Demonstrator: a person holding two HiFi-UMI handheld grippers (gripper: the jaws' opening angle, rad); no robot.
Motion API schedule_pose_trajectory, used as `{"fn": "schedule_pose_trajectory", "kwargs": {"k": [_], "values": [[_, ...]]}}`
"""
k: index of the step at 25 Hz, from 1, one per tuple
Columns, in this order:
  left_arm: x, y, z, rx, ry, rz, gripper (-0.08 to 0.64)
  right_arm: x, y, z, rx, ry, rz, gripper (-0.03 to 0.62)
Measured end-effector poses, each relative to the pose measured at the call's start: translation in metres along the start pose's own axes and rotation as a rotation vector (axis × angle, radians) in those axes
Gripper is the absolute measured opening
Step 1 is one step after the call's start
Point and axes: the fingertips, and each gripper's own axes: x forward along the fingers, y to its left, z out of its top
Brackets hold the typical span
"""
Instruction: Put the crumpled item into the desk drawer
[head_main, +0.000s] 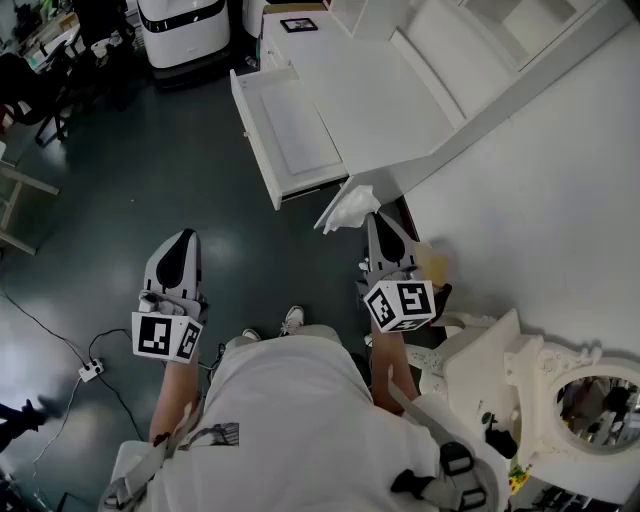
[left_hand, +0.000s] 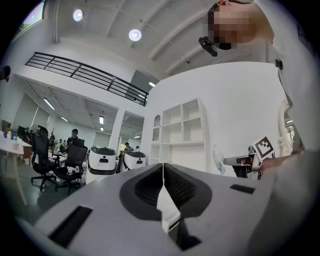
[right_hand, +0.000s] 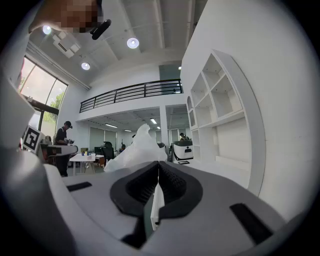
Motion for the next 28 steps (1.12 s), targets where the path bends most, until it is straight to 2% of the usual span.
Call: {"fn": "schedule_pose_trajectory", "kwargs": {"k": [12,16,28], "values": [[0.024,-0.017,-0.010,0.004,0.023,0.042,0.018,0.022,-0.032,-0.008,0.009,0.013,0.045,0.014],[0.030,-0.020,-0.014,0.010,0.037,0.073,0.020,0.029,-0.046,-0.006,0.051,-0.018,0.071,0.014],[0.037,-0.039,-0.034,0.008,0.091,0.146,0.018,0.047,-0.070,-0.030,0.099,0.008,0.156,0.014]]}}
